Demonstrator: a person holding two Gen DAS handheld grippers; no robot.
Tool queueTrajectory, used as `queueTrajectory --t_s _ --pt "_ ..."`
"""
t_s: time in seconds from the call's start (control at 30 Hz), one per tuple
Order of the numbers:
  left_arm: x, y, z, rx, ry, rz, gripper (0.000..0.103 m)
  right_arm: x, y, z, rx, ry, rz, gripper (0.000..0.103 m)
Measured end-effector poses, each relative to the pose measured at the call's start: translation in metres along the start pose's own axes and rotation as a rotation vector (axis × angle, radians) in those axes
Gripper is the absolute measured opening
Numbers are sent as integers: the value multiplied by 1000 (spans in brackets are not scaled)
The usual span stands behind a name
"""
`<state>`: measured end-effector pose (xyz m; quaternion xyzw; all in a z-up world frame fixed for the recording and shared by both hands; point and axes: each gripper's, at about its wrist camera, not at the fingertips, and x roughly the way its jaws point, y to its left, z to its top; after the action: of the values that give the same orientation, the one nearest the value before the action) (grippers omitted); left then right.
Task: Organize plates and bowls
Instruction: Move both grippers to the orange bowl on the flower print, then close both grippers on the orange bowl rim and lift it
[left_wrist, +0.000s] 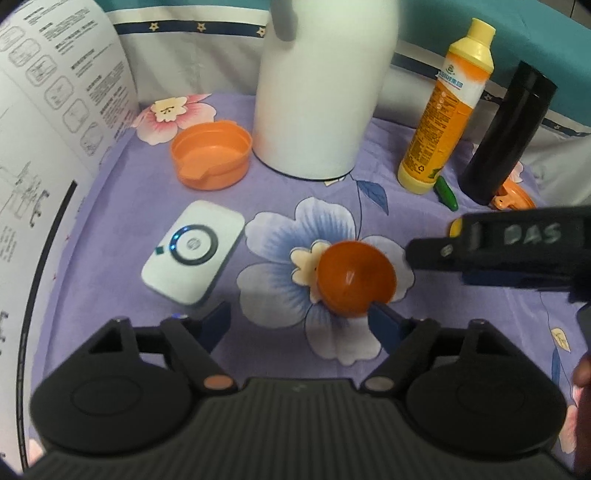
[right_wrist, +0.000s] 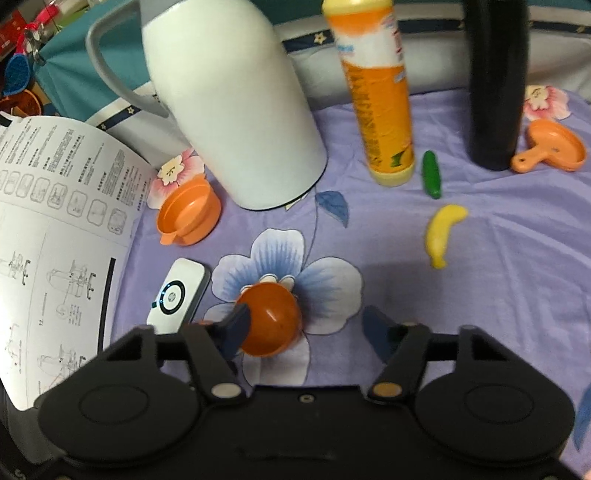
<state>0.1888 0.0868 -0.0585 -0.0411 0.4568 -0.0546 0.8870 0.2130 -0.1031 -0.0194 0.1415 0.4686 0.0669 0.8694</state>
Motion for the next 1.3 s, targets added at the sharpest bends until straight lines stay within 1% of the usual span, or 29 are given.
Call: queueTrajectory --t_s 0.03,0.07,0.1,0.13,0.2,0.27,0.3,0.37,0.47,0.57,0.63,0.67,0.77,1.07,1.3 --pt "3 -1 2 0 0 -5 77 4 0 0 2 7 6 52" --pt "6 -2 4 2 1 -10 73 9 1 1 3 13 12 46" --pt "9 -3 5 5 2 -14 67 12 1 1 2 16 16 43" --pt "13 -4 6 9 7 -18 64 15 3 1 1 20 20 39" --pt "18 -6 8 12 16 -31 51 22 3 1 5 31 24 36" --pt "23 -6 8 17 24 -45 46 28 4 0 3 37 24 32" --pt "25 -6 8 21 27 -48 46 30 5 -1 -1 37 24 31" --pt "28 -7 7 20 31 -53 45 33 7 -2 -14 36 27 23" --pt "33 -7 7 13 43 -66 42 36 9 -3 -18 39 35 17" --pt "39 -8 7 7 62 -64 42 39 11 -3 -11 40 39 15" --pt "42 -8 7 7 70 -75 36 42 11 -4 -8 45 41 14" --pt "43 -9 6 6 74 -80 30 43 12 -5 -6 47 42 14" --pt "42 -9 5 6 70 -59 25 43 12 -6 2 46 41 14" --pt "36 -13 4 12 65 -47 25 35 11 -8 10 42 42 14" --pt "42 -10 -1 0 84 -51 25 36 13 -11 -6 40 39 13"
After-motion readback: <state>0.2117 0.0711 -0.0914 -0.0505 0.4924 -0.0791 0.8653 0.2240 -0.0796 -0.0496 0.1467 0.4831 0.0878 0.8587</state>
